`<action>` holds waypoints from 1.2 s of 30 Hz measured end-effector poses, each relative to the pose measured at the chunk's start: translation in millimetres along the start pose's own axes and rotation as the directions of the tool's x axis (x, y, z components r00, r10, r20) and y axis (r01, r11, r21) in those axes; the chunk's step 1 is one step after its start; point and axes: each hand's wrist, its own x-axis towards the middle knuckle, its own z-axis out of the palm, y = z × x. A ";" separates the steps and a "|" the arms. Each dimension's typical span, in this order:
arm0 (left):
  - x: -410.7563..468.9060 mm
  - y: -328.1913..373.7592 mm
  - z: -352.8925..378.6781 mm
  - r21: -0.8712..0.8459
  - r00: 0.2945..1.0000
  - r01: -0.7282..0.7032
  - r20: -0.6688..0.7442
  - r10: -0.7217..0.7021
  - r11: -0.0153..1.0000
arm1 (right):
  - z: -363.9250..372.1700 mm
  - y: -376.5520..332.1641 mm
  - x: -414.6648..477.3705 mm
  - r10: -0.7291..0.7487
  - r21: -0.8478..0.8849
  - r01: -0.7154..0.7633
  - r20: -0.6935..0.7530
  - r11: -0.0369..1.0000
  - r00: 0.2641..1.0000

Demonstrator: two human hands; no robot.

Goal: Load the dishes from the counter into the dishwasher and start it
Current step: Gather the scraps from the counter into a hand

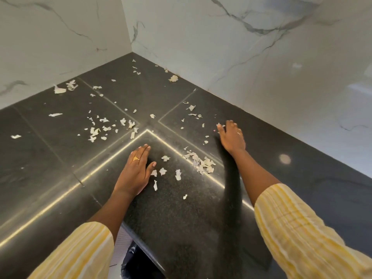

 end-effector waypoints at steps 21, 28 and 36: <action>-0.9 -6.1 -0.5 -0.313 0.975 0.106 -0.155 -0.161 0.944 | 60.9 -57.9 -160.5 -0.250 -0.111 0.272 0.180 0.956 0.951; -1.4 -17.5 -7.5 -0.568 0.878 0.198 -0.259 -0.402 0.799 | 105.4 -130.8 -157.1 -0.085 -0.150 0.094 0.067 0.984 0.994; -1.5 -18.6 -8.5 -0.604 0.878 0.198 -0.240 -0.414 0.772 | 108.0 -156.6 -82.8 -0.098 -0.186 0.115 0.099 0.976 0.990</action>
